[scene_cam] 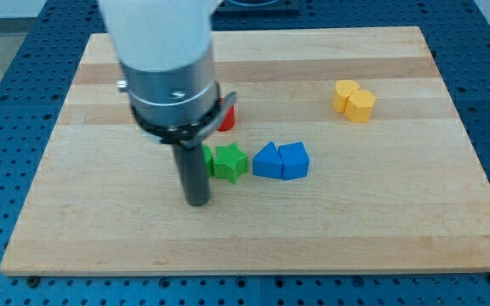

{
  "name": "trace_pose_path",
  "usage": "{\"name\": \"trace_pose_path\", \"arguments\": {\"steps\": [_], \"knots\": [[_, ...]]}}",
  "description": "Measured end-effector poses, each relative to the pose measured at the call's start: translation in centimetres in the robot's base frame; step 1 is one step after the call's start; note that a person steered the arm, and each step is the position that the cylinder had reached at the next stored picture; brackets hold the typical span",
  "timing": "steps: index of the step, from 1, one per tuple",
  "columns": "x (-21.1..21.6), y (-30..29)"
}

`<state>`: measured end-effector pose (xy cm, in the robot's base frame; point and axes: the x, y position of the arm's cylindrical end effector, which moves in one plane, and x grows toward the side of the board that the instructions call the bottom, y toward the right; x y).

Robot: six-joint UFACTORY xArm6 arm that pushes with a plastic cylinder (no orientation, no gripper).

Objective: Move the green circle closer to green star

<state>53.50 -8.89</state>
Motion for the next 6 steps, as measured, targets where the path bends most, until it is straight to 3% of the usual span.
{"name": "trace_pose_path", "arguments": {"steps": [2,4,6], "knots": [[-2.4,-5.4],[-5.6,-5.5],[-5.8,-3.6]]}}
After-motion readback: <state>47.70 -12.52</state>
